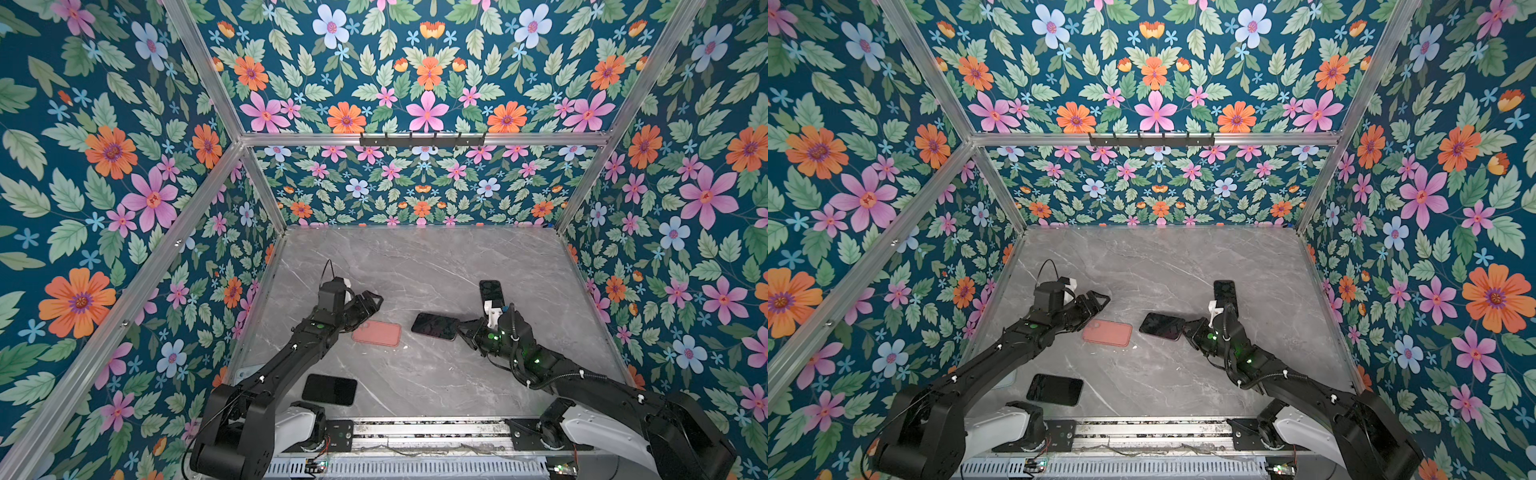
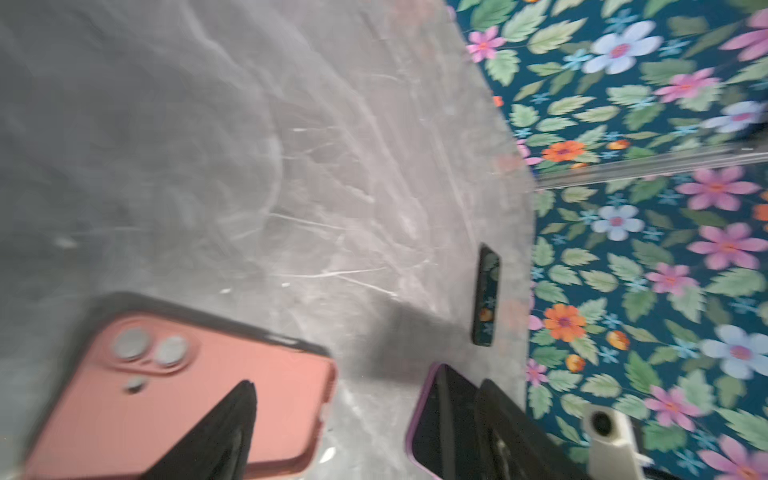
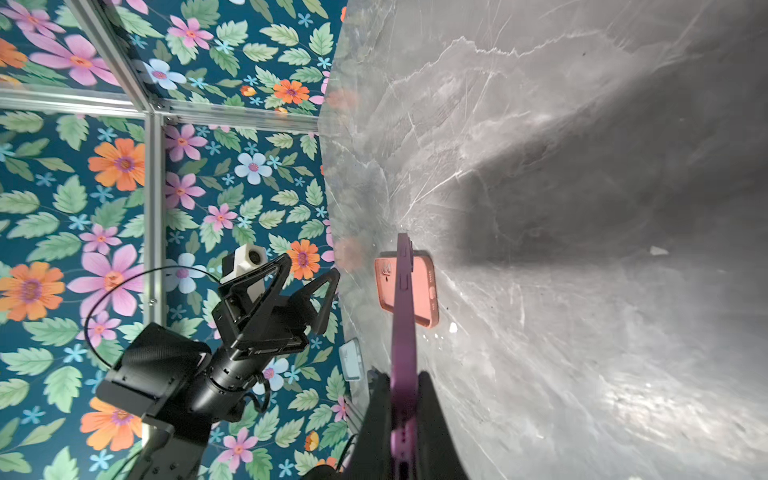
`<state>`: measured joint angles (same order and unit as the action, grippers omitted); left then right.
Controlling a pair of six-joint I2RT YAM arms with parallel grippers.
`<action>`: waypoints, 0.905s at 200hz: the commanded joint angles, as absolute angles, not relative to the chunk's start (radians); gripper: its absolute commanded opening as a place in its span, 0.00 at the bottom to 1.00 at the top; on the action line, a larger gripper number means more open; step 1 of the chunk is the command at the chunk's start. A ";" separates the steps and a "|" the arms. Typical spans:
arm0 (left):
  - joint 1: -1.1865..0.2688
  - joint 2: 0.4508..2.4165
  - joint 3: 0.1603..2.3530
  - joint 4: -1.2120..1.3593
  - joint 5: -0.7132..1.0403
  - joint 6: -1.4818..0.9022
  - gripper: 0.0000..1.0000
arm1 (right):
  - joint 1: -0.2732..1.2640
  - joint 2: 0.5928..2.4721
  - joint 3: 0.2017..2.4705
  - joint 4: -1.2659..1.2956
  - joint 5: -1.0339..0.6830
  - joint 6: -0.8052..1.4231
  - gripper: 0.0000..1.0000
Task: Put the phone into the phone case
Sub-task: 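Grasp the pink case with the left gripper while the right gripper holds the phone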
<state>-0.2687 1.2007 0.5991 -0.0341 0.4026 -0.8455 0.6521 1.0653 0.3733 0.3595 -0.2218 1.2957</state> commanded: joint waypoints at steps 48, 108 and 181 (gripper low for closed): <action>-0.170 1.308 0.648 -0.314 0.314 -0.642 0.84 | 0.645 1.214 0.476 0.389 -0.387 1.176 0.00; -0.170 1.421 0.668 -0.249 0.365 -0.599 0.85 | 0.641 1.266 0.520 0.417 -0.461 1.115 0.00; -0.193 1.417 0.550 -0.080 0.498 -0.699 0.81 | 0.519 1.173 0.617 0.175 -0.543 0.946 0.00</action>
<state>-0.1783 1.4216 0.5831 -0.0647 0.4686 -0.6476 0.5331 1.1828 0.5980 0.2394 -0.4999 1.0103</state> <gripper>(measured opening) 0.812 0.085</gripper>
